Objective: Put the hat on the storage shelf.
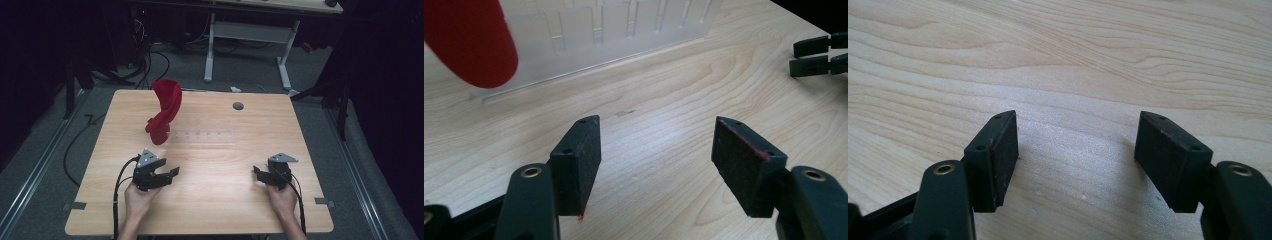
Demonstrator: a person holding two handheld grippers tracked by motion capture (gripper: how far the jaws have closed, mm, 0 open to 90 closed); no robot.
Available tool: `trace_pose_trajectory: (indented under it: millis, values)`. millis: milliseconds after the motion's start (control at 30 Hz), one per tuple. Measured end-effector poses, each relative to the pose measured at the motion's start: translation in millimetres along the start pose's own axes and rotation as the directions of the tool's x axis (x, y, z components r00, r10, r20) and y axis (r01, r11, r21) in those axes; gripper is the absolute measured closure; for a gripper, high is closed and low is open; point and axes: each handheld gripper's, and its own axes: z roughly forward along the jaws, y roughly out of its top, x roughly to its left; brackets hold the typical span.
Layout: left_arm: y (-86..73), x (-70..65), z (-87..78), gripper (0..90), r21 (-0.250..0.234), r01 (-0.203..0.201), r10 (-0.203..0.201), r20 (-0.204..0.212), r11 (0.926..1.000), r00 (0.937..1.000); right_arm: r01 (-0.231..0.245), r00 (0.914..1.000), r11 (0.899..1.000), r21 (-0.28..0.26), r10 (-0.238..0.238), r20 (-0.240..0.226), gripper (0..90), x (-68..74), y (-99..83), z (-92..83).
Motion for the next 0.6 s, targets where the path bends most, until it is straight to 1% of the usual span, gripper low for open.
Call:
trace_pose_trajectory:
  millis: [100, 167, 267, 400, 467, 533, 600]
  values:
    - [-3.0, -0.5, 2.4, 36.2, 0.01, 0.001, -0.002, 0.003, 0.9999, 1.0, 0.0, 1.0, 1.0, 0.0, 0.0, 0.001, 34.1, 0.0, 0.0, 0.0]
    - [-5.1, -0.7, 4.0, 36.3, 0.018, -0.005, 0.005, 0.004, 0.9998, 1.0, 0.0, 1.0, 1.0, 0.0, 0.0, 0.001, 34.1, 0.0, 0.0, 0.0]
    - [-8.4, 0.0, 7.1, 36.3, 0.039, -0.02, 0.02, -0.007, 0.999, 0.9998, 0.0, 1.0, 1.0, 0.0, 0.0, 0.0, 34.1, 0.1, 0.0, 0.0]
    - [-13.6, 1.3, 11.5, 36.2, 0.056, -0.035, 0.036, -0.016, 0.9978, 0.9992, -0.001, 1.0, 1.0, 0.0, 0.001, 0.0, 34.1, 0.2, 0.0, 0.0]
    - [-16.0, 1.9, 13.7, 36.1, 0.06, -0.038, 0.039, -0.019, 0.9975, 0.999, -0.001, 1.0, 1.0, 0.0, 0.001, 0.001, 34.1, 0.1, 0.0, 0.0]
    - [-18.3, 2.9, 15.4, 35.9, 0.065, -0.052, 0.053, -0.023, 0.9966, 0.9983, 0.0, 1.0, 1.0, 0.0, 0.0, 0.001, 34.1, 0.1, 0.0, 0.0]
    - [-19.9, 3.5, 16.8, 35.8, 0.065, -0.046, 0.047, -0.022, 0.9968, 0.9987, 0.001, 1.0, 1.0, 0.0, -0.001, 0.001, 34.1, 0.0, 0.0, 0.0]
